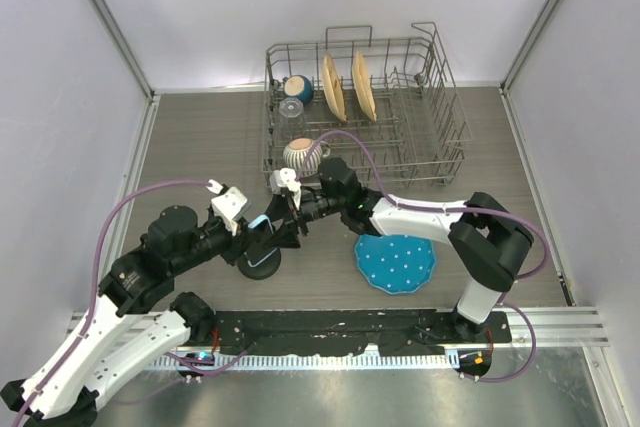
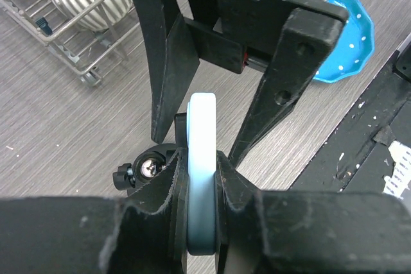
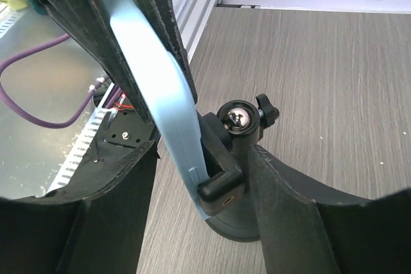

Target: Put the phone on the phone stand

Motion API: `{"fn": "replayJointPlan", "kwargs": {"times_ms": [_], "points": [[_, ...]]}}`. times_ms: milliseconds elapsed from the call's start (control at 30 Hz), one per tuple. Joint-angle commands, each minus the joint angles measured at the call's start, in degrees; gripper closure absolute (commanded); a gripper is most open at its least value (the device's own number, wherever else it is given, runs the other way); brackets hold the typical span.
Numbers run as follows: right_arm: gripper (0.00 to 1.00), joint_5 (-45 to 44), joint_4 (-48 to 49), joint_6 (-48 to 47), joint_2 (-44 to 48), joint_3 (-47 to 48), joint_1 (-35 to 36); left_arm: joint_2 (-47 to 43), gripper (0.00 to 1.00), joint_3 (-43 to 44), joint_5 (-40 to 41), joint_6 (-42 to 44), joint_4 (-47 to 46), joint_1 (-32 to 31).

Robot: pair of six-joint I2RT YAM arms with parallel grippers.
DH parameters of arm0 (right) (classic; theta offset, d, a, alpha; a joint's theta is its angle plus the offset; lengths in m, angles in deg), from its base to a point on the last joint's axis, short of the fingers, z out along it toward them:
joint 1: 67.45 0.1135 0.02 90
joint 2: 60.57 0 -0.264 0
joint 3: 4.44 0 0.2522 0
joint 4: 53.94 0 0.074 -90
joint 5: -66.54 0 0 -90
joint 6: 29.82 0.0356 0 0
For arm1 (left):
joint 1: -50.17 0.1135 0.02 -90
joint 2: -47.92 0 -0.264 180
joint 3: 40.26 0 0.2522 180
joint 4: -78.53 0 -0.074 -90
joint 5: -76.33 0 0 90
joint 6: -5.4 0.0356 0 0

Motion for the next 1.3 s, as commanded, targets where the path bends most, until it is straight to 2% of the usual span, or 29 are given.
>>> {"fn": "replayJointPlan", "kwargs": {"times_ms": [0,167,267,367,400,433,467,500,567,600,700,833,1000,1100,1133,1200,1267], "points": [[0.38,5.44,-0.47,0.78,-2.39,4.03,0.03,-0.56,1.00,0.74,-1.64,3.28,-9.69,0.15],[0.38,6.15,-3.80,-0.27,-4.59,5.70,0.03,-1.26,1.00,-0.31,-0.85,3.82,-10.91,0.15],[0.46,5.53,-3.55,-0.36,-4.68,5.53,0.03,-1.70,1.00,-0.84,0.12,3.65,-11.27,0.15],[0.78,3.78,1.61,2.78,-4.50,4.30,0.03,-1.52,1.00,-1.19,-0.05,3.30,-11.53,0.15],[0.99,1.77,5.38,5.07,-4.24,3.16,0.20,-1.52,1.00,-1.46,0.47,3.21,-11.53,0.15],[0.99,-3.03,9.77,6.92,-3.20,1.33,0.64,-1.61,1.00,-1.55,1.26,3.12,-11.62,0.15],[0.99,-13.09,17.73,8.50,-1.45,-2.52,0.99,-1.52,1.00,-1.63,2.13,2.86,-11.71,0.15],[0.99,-16.50,20.08,11.56,-0.73,-3.34,1.17,-1.35,1.00,-1.81,2.84,2.86,-11.62,0.15],[0.99,-25.35,21.41,11.51,0.67,-5.10,2.22,-1.26,1.00,-2.07,5.39,2.77,-11.79,0.15],[0.99,-26.89,21.42,11.07,1.64,-5.46,2.49,-1.09,1.00,-2.34,5.92,2.77,-12.06,0.15],[1.00,-27.61,25.19,11.41,1.82,-7.57,2.58,-0.38,1.00,-2.86,6.10,2.51,-12.85,0.15],[1.00,-22.34,31.32,12.20,2.44,-9.41,2.66,0.58,1.00,-3.22,5.75,2.77,-13.47,0.15],[0.99,-20.58,29.86,10.71,3.85,-10.12,1.70,1.37,1.00,-2.69,7.49,2.25,-12.85,0.15],[0.99,-16.36,29.24,12.12,2.71,-9.15,0.56,2.16,0.70,-0.24,10.57,-1.09,-9.79,0.16],[0.99,-16.18,29.41,12.29,2.36,-9.15,0.38,2.34,0.50,0.55,11.45,-3.01,-8.64,0.15],[0.99,-16.26,29.42,13.26,1.48,-8.45,0.47,3.13,0.31,3.44,16.87,-6.00,-5.40,0.15],[0.99,-17.92,30.46,14.40,0.86,-8.27,0.47,4.01,0.27,6.09,22.42,-12.56,-2.23,0.24]]}}
